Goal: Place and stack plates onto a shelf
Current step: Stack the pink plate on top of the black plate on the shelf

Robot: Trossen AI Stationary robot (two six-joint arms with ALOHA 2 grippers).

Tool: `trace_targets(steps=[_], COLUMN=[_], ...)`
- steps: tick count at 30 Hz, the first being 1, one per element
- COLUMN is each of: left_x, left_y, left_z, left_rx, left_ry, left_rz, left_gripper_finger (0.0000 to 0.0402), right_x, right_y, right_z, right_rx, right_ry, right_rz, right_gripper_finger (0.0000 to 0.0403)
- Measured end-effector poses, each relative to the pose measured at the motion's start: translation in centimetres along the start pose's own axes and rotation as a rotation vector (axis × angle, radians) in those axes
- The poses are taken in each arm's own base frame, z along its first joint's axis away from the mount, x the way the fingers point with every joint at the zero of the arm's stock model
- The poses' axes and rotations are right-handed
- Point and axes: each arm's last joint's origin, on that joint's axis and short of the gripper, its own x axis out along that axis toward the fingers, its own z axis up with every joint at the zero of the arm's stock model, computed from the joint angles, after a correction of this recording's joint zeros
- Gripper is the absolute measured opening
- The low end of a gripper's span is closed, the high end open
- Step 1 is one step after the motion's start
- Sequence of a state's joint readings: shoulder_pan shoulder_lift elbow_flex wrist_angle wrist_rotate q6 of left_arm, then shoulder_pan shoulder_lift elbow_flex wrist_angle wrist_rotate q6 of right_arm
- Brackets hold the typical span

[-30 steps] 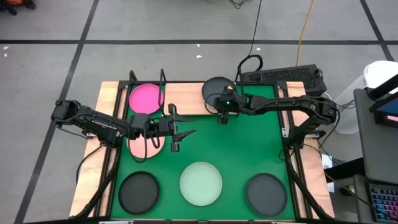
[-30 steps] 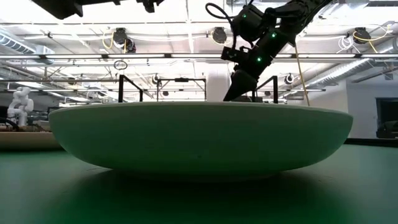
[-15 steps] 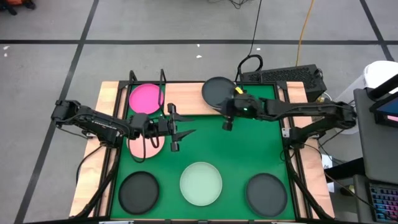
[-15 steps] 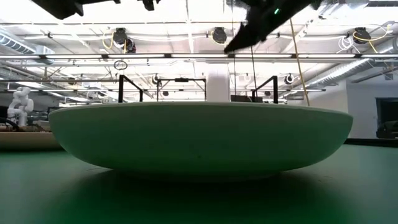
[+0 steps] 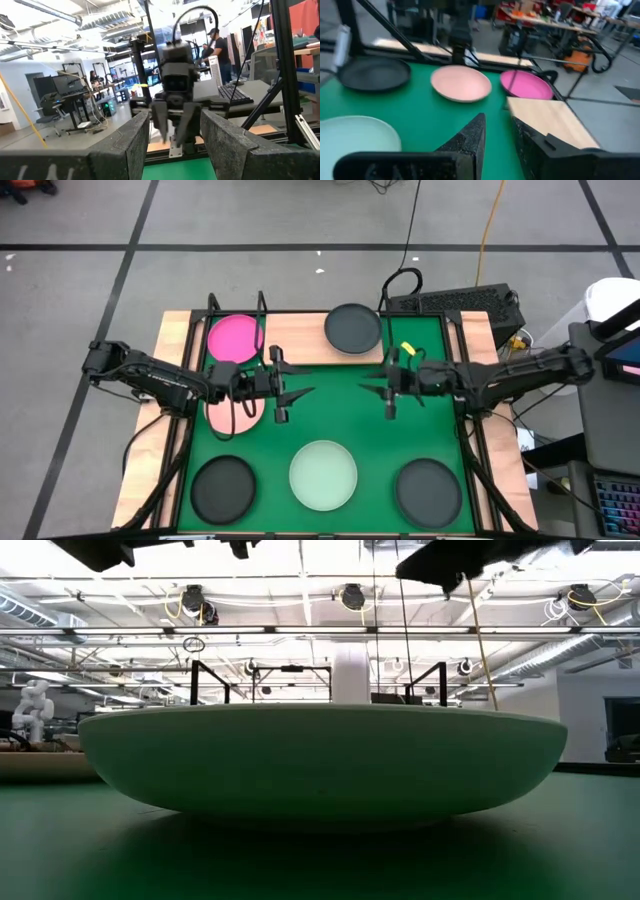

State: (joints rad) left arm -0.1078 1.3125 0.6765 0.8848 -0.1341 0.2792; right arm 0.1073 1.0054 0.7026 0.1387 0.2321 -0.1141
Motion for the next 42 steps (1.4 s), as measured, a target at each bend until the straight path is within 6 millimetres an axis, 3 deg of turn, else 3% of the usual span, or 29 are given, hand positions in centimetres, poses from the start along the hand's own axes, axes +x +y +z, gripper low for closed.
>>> trace_targets(steps=[9, 18, 23, 34, 38, 42], left_x=[0.0, -0.1, -0.4, 0.2, -0.3, -2.0], left_y=[-0.1, -0.2, 0.3, 1.6, 1.7, 1.4], left_z=[-0.5, -1.1, -0.1, 3.3, 3.4, 2.4], left_rx=[-0.029, -0.064, -0.056, -0.053, -0.107, -0.172], left_ry=[0.048, 0.121, 0.142, 0.456, 0.628, 0.880], left_rz=[-0.011, 0.018, 0.049, 0.196, 0.218, 0.270], left_gripper_finger=[0.0184, 0.0184, 0.0184, 0.0184, 0.0184, 0.0184], right_x=[-2.1, -2.9, -3.1, -3.5, -3.5, -3.5], right_y=[1.9, 3.1, 3.9, 4.8, 4.8, 4.8], right_z=[-3.0, -4.1, -5.0, -6.1, -6.1, -6.1], right_rx=[0.054, 0.072, 0.081, 0.043, 0.026, 0.019], right_ry=[-0.114, -0.105, -0.083, -0.057, -0.058, -0.059], right_rz=[0.085, 0.151, 0.192, 0.241, 0.244, 0.245], right_gripper_finger=[0.0080, 0.0080, 0.0080, 0.0080, 0.0080, 0.0080])
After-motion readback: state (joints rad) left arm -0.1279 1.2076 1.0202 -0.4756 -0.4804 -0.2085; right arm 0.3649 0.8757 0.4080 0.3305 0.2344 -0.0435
